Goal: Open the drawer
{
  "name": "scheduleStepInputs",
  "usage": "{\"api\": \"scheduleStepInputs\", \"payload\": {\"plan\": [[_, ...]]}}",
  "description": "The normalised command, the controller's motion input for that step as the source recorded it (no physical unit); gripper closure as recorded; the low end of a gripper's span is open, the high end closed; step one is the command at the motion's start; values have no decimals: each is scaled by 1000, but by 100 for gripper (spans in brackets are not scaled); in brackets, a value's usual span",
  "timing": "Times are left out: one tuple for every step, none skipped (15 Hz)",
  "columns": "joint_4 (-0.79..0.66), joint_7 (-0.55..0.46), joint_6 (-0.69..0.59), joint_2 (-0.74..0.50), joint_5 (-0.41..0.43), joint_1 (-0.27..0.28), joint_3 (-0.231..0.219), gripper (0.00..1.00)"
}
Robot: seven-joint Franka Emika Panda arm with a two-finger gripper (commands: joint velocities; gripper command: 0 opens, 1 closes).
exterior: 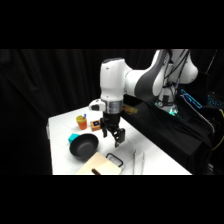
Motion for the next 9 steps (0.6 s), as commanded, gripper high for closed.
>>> {"api": "scheduleStepInputs", "payload": {"plan": [[72, -97, 268, 165, -10, 7, 52, 0], [82, -96, 259, 184, -20, 7, 47, 0], [93, -106, 254, 205, -26, 1, 42, 0], [101, -99, 250, 215, -46, -1, 29, 0], [100, -110, 233, 209, -37, -13, 32, 0], [93, -125, 242, 203, -42, -25, 33, 0], [98, -136, 232, 196, -32, -41, 44, 0], [103, -138, 227, 191, -29, -53, 51, 0], [105, -115, 242, 185, -46, -49, 42, 0]]}}
